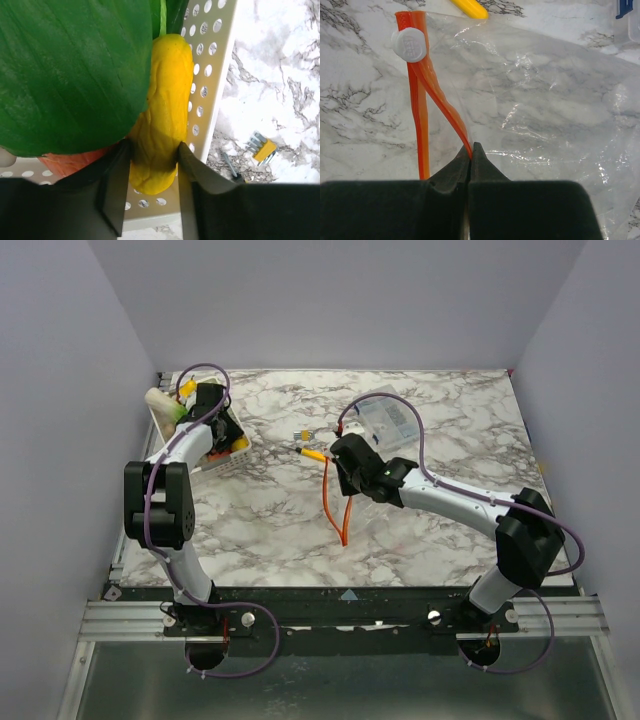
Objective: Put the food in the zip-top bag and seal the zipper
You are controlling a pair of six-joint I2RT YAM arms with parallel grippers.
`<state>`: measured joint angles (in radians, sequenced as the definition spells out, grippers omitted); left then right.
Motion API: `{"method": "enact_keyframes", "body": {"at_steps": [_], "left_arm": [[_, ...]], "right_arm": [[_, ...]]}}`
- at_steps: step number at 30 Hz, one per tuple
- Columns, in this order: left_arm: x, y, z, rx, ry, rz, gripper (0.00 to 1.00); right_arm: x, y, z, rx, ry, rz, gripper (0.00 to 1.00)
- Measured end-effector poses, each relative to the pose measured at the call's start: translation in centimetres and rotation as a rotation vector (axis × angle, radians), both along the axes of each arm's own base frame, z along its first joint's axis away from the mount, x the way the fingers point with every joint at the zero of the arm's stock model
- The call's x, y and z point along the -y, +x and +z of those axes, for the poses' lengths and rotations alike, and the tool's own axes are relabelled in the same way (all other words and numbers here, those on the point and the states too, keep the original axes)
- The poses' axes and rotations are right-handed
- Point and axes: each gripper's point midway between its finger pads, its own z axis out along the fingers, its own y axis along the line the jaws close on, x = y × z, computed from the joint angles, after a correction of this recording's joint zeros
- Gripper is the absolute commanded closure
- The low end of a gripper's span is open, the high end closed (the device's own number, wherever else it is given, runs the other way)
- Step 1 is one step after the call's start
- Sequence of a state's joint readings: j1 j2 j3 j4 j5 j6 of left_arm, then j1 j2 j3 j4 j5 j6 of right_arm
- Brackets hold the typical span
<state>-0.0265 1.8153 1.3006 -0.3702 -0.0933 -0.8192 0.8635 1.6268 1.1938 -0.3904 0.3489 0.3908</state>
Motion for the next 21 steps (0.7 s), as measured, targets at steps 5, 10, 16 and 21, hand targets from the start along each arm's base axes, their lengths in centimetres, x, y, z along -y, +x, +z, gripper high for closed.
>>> {"method": "enact_keyframes", "body": {"at_steps": [5, 10, 16, 21], "left_arm": [[-0.5, -0.5, 0.4, -0.007, 0.038, -0.008, 0.99], [-1.4, -2.8, 2.2, 0.018, 0.092, -0.017, 1.0], [-2.2, -6.8, 4.5, 0.059, 0.146, -0.039, 1.0], [-2.4, -8.8, 7.6, 0.136, 0.175, -0.067, 1.0]], "right_arm": [[0.0, 0.0, 0.0, 0.0, -0.001, 0.0, 0.99], [0.0, 0.0, 0.0, -0.001, 0.0, 0.0, 0.99], [-0.1, -0.1, 0.0, -0.005, 0.005, 0.005, 0.99], [-0.1, -0.2, 0.5, -0.001, 0.017, 0.01, 0.99]]}}
